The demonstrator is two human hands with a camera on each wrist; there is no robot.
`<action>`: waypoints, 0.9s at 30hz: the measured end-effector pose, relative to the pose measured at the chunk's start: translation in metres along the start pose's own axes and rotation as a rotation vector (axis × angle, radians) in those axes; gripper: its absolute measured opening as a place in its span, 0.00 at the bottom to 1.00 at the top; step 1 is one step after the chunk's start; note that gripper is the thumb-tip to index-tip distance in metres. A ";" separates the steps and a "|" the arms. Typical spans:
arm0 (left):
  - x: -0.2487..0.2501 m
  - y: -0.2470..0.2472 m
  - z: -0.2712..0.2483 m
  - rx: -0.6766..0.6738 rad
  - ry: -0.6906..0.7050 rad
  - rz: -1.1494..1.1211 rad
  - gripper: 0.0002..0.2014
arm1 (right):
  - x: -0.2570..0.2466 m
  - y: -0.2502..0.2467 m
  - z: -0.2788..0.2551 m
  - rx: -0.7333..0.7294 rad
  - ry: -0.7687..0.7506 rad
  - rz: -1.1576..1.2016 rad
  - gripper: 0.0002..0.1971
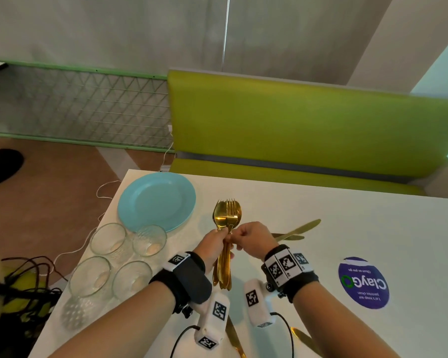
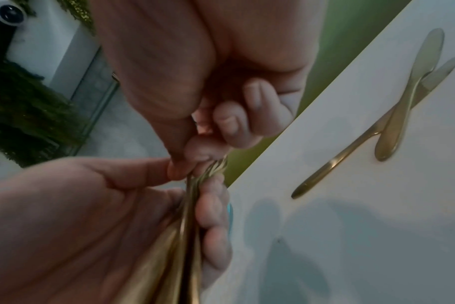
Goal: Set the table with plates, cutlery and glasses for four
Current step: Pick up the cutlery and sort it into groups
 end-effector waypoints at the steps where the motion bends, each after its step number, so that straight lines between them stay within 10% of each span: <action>1: -0.004 0.000 -0.003 -0.004 0.001 -0.005 0.16 | 0.002 0.002 -0.002 0.018 -0.003 -0.025 0.17; 9: -0.033 0.008 -0.019 -0.104 -0.004 -0.062 0.11 | 0.018 0.016 -0.020 0.090 -0.007 -0.023 0.16; 17: -0.058 -0.043 -0.013 0.233 0.006 0.730 0.15 | 0.061 -0.018 -0.036 0.161 0.085 0.038 0.15; 27: -0.088 -0.080 -0.002 0.409 -0.089 0.841 0.16 | 0.085 -0.019 -0.048 0.159 0.147 -0.019 0.12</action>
Point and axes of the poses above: each hand's wrist, its own z-axis towards the middle knuckle, its own y-axis out of the palm, x = y × z, the point moved 9 cm from there along z, towards the middle knuckle, and after that the axes turned 9 degrees about z, right-handed, at the moved point
